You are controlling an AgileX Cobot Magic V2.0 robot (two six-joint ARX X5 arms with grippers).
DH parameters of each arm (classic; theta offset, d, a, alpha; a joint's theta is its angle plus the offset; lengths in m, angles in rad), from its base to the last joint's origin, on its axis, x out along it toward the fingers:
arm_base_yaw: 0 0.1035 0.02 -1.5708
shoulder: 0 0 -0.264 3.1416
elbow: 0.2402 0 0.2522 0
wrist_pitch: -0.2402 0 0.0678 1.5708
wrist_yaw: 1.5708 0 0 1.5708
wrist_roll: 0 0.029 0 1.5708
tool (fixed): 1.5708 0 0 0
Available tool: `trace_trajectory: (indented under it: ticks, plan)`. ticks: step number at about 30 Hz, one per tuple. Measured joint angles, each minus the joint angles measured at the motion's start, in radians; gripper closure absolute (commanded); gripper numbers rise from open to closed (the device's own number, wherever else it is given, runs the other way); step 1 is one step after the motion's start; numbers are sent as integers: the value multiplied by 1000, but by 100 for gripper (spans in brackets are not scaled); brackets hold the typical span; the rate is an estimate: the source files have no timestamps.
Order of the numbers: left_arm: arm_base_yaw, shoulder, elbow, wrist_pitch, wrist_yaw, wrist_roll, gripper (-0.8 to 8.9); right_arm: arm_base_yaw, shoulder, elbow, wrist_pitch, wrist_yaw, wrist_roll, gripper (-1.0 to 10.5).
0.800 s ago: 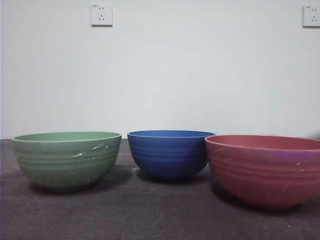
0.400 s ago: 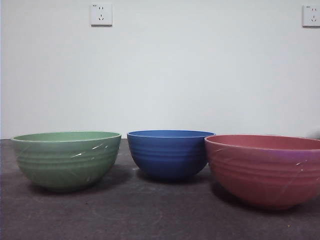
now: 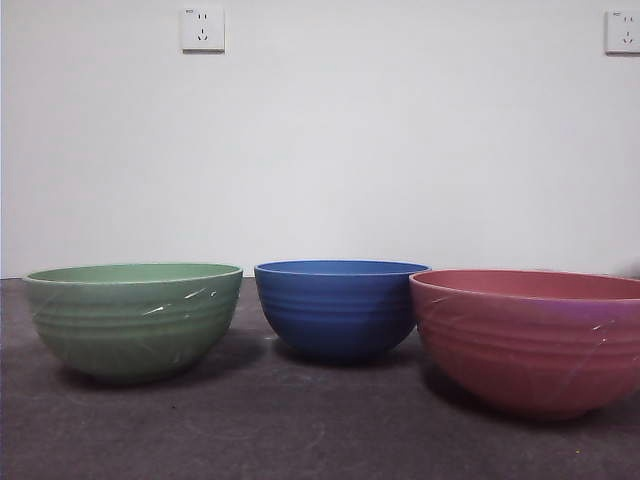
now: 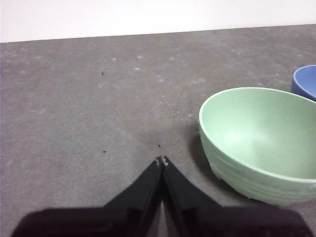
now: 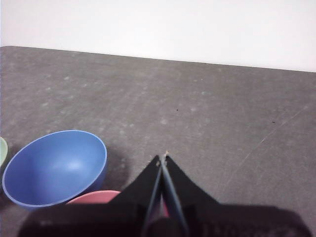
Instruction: Pick up the green bowl on the top,put the green bowl on the left,pick up the red bowl in the middle,put the red bowl on the right
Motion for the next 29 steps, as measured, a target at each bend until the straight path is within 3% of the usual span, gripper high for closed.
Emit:
trace_trajectory:
  ticks: [9,16,18,23,29]
  plan:
    - [0,0,0,0,0,0,817,0,0,0,0,1,-1,963]
    - [0,0,0,0,0,0,817,-26,-57,-38,-67,-11,-83,963]
    - [0,0,0,0,0,0,817,-91,-110,-88,-52,-66,-99,963]
    - [0,0,0,0,0,0,817,-309,-234,-253,57,-331,-109,963]
    - [0,0,0,0,0,0,817,-447,-354,-398,130,-394,-112,963]
